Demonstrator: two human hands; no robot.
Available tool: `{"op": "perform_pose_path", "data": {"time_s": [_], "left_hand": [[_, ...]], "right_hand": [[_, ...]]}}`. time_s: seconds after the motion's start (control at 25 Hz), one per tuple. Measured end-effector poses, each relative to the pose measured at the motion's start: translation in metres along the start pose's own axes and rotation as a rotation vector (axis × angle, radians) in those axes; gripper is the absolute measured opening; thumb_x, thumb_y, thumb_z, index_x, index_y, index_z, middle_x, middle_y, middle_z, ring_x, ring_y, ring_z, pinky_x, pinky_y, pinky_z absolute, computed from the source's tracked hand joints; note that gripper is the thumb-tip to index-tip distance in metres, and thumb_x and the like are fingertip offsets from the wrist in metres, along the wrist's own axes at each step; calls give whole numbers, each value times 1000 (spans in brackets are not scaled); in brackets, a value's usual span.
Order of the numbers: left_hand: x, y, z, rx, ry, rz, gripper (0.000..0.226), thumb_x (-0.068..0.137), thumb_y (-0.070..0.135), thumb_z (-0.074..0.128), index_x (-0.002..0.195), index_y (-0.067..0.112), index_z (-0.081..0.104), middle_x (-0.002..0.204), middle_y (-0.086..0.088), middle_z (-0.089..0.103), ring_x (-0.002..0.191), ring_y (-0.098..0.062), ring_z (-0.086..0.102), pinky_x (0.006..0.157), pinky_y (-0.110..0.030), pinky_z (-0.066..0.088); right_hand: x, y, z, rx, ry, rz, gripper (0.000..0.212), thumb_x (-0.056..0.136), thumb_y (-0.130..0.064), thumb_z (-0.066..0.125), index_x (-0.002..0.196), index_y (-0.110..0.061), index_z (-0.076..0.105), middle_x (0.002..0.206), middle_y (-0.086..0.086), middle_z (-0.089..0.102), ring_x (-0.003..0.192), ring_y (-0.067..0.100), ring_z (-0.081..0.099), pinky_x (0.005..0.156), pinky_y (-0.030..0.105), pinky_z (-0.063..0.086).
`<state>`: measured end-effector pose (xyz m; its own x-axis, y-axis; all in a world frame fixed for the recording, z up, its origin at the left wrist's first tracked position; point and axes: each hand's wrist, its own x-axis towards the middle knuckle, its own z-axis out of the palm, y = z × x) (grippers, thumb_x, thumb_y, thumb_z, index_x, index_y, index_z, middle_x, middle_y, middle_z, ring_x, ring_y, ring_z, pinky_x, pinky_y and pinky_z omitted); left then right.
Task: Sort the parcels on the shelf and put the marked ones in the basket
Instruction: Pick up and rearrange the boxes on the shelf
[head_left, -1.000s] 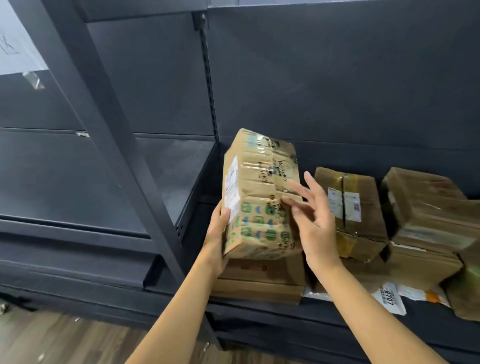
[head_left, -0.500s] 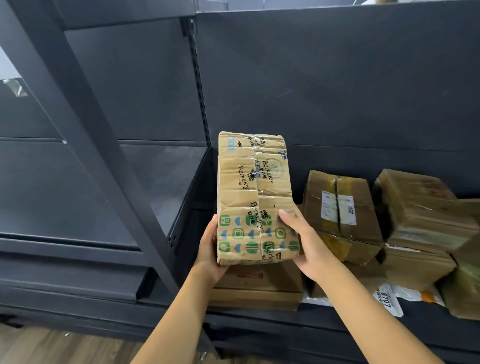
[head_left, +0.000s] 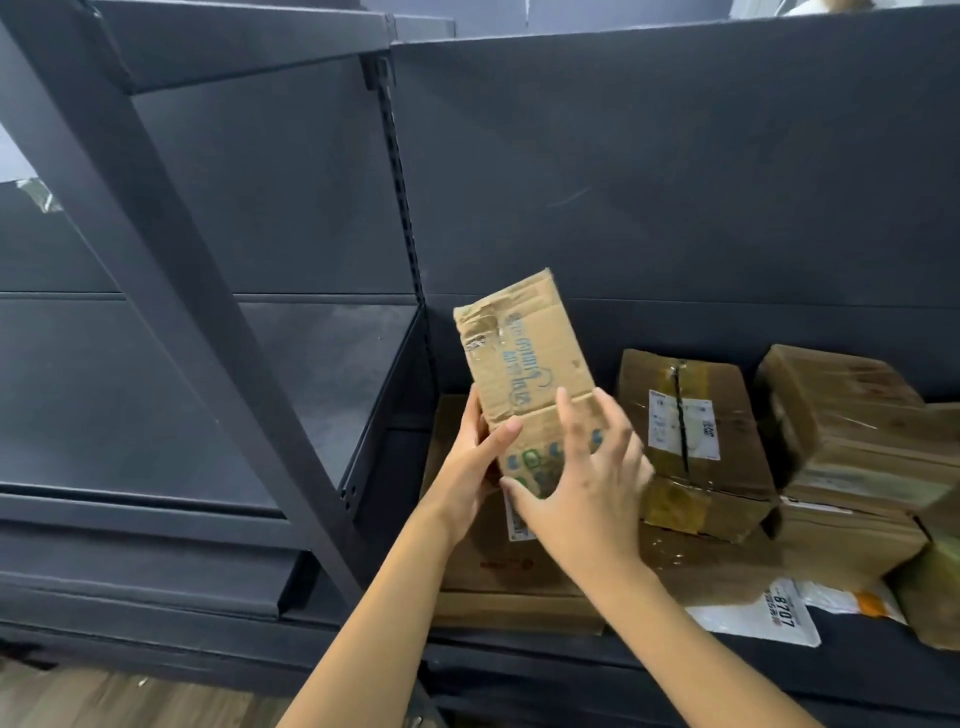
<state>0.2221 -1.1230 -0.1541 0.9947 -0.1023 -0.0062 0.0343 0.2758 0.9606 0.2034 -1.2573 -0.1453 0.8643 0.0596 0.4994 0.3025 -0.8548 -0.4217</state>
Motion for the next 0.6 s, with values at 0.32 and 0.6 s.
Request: {"op": "perform_pose_path", "data": {"time_s": [0.32,0.6], "left_hand": [[-2,-9,-27,-41,228,-83,48,84,46,58,129,35,51,121,5,67,110,-19,65,91,-40,51],[-4,-17,-40,-362,134,-327,56,80,57,56,122,21,65,123,-11,66,113,-32,63,94,-46,50]], "right_hand": [[10,19,-12,815,-171,205,46,89,-4,56,118,-40,53,108,-28,64,106,-10,56,97,26,50],[34,49,-22,1156,-637,470,93,56,-56,81,137,-39,39,132,-3,58,116,18,60,93,40,51]]}}
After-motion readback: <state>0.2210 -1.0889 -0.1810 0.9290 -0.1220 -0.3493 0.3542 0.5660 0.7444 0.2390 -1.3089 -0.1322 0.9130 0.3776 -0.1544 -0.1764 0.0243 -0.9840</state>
